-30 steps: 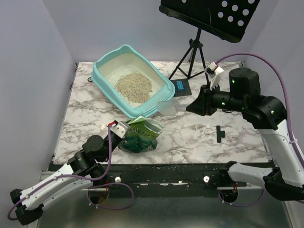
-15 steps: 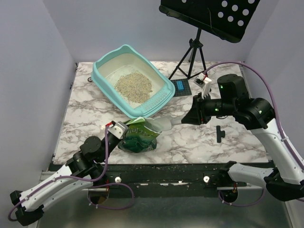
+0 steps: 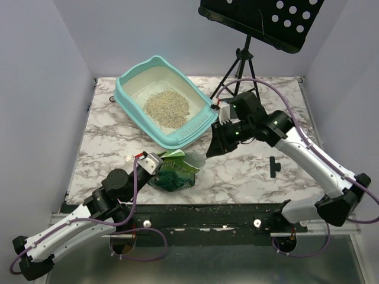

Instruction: Fill the litter box with clean litter

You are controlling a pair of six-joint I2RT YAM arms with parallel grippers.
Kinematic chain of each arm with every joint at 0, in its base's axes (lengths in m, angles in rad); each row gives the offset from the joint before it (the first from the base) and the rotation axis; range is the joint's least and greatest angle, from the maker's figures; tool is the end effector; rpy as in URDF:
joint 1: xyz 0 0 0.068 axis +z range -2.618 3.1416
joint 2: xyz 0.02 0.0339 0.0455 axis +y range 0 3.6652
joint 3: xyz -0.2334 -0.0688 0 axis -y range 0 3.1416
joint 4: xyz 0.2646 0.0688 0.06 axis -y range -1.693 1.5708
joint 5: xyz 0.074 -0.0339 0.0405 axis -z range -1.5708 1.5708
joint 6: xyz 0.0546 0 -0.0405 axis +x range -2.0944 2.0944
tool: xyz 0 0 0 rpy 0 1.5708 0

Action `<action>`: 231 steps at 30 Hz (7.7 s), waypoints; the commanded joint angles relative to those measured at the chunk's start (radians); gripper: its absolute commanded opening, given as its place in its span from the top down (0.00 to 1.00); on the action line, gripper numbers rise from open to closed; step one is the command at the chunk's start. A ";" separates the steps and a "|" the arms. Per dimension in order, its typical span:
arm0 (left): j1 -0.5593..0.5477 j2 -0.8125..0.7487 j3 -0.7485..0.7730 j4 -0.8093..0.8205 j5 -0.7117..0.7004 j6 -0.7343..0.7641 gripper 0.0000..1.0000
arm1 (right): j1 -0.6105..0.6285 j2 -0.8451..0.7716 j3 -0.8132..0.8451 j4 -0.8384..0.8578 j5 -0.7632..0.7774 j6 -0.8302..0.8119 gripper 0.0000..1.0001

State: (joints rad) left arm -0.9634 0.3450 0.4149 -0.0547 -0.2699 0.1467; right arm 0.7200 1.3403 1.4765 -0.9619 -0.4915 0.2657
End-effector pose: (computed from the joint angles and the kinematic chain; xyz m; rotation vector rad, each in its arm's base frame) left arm 0.1185 -0.1450 0.2727 0.6384 1.4370 -0.4339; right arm 0.2112 0.2195 0.3463 -0.8082 2.3998 1.0229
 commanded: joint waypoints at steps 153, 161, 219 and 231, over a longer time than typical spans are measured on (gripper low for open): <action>0.008 -0.070 -0.016 0.056 -0.077 -0.001 1.00 | -0.314 0.261 -0.182 1.032 0.025 0.778 0.99; 0.011 -0.061 -0.016 0.056 -0.089 0.004 1.00 | -0.268 0.529 0.241 0.461 0.218 0.391 0.99; 0.012 -0.017 -0.002 0.018 -0.077 -0.001 1.00 | -0.067 -0.319 -0.058 -0.046 -0.009 -0.031 0.99; 0.012 -0.014 -0.002 0.035 -0.014 -0.009 1.00 | -0.042 -0.228 -0.160 0.017 -0.071 -0.042 0.99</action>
State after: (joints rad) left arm -0.9573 0.3328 0.3870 -0.0086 -0.3122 0.1482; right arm 0.6605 1.0782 1.3609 -0.9604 -0.4934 0.2356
